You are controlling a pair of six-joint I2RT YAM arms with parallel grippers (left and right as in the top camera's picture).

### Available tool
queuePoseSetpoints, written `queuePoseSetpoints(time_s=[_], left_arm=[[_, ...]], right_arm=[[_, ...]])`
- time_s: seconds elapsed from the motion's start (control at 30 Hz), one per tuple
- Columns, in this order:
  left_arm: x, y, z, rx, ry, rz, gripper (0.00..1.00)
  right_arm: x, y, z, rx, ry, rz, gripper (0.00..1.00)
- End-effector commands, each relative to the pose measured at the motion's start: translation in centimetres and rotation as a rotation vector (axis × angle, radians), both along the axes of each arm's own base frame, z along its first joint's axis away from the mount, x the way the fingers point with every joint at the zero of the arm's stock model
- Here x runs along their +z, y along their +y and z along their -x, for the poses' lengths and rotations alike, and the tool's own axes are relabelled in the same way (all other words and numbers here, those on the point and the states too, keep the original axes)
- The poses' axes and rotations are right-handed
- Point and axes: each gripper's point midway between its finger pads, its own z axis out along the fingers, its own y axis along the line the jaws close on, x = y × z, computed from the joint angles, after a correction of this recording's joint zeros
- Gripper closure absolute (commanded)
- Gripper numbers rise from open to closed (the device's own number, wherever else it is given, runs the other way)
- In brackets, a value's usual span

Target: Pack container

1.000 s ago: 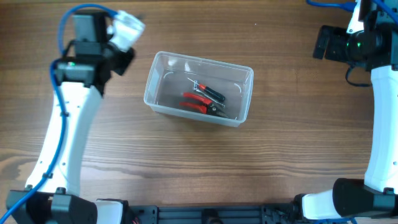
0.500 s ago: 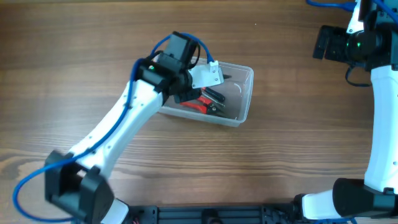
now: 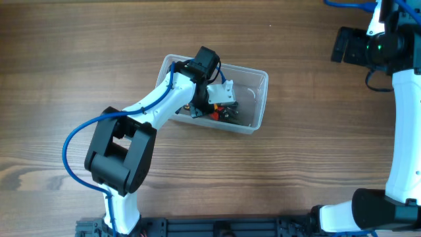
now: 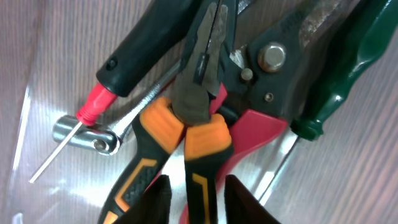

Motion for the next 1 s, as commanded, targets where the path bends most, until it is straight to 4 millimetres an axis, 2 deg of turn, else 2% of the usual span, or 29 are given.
queuePoseSetpoints(time_s=[0.0, 0.03, 0.1, 0.17, 0.23, 0.3, 0.33, 0.37, 0.4, 0.43, 0.47, 0.5, 0.57, 0.67, 0.77, 0.87, 0.97], left_arm=[[2.6, -0.5, -1.1, -0.007, -0.071, 0.034, 0.33], [3.5, -0.6, -1.4, 0.006, -0.091, 0.048, 0.00], [5.5, -1.1, -2.2, 0.020, -0.135, 0.078, 0.00], [9.2, -1.9, -3.6, 0.061, -0.211, 0.136, 0.00], [13.6, -2.5, -4.8, 0.090, -0.298, 0.200, 0.00], [19.3, -2.5, -6.0, 0.105, -0.419, 0.264, 0.00], [22.5, -1.8, -6.7, 0.172, -0.486, 0.299, 0.00], [25.3, -0.2, -7.8, 0.291, -0.550, 0.331, 0.00], [26.8, 1.4, -8.6, 0.403, -0.591, 0.349, 0.00], [28.3, 4.5, -10.0, 0.624, -0.644, 0.376, 0.00], [29.3, 8.9, -11.0, 0.922, -0.692, 0.401, 0.00], [29.3, 13.7, -11.2, 1.215, -0.700, 0.426, 0.00], [27.5, 19.2, -10.6, 1.472, -0.600, 0.454, 0.00], [25.9, 23.2, -9.8, 1.603, -0.498, 0.464, 0.00], [25.3, 27.2, -9.1, 1.695, -0.470, 0.458, 0.00], [25.1, 29.5, -8.5, 1.747, -0.474, 0.440, 0.00], [25.1, 30.5, -8.3, 1.769, -0.481, 0.436, 0.00]], right_arm=[[0.1, -0.3, -0.1, 0.001, -0.001, 0.018, 0.00], [0.1, -0.3, -0.1, 0.002, 0.000, 0.018, 0.00], [0.1, -0.3, -0.1, 0.002, 0.000, 0.018, 0.00], [0.1, -0.3, -0.1, 0.002, 0.000, 0.018, 0.00], [0.1, -0.3, -0.1, 0.002, 0.000, 0.018, 0.00], [0.1, -0.3, -0.1, 0.001, -0.001, 0.018, 0.00], [0.1, -0.3, -0.1, 0.002, 0.000, 0.018, 0.00], [0.1, -0.3, -0.1, 0.002, 0.000, 0.018, 0.00], [0.1, -0.3, -0.1, 0.002, 0.000, 0.018, 0.00], [0.1, -0.3, -0.1, 0.002, 0.000, 0.018, 0.00], [0.1, -0.3, -0.1, 0.002, 0.000, 0.018, 0.00], [0.1, -0.3, -0.1, 0.002, 0.000, 0.018, 0.00], [0.1, -0.3, -0.1, 0.001, -0.001, 0.018, 0.00], [0.1, -0.3, -0.1, 0.002, 0.000, 0.018, 0.00], [0.1, -0.3, -0.1, 0.001, -0.001, 0.018, 0.00], [0.1, -0.3, -0.1, 0.002, 0.000, 0.018, 0.00], [0.1, -0.3, -0.1, 0.002, 0.000, 0.018, 0.00]])
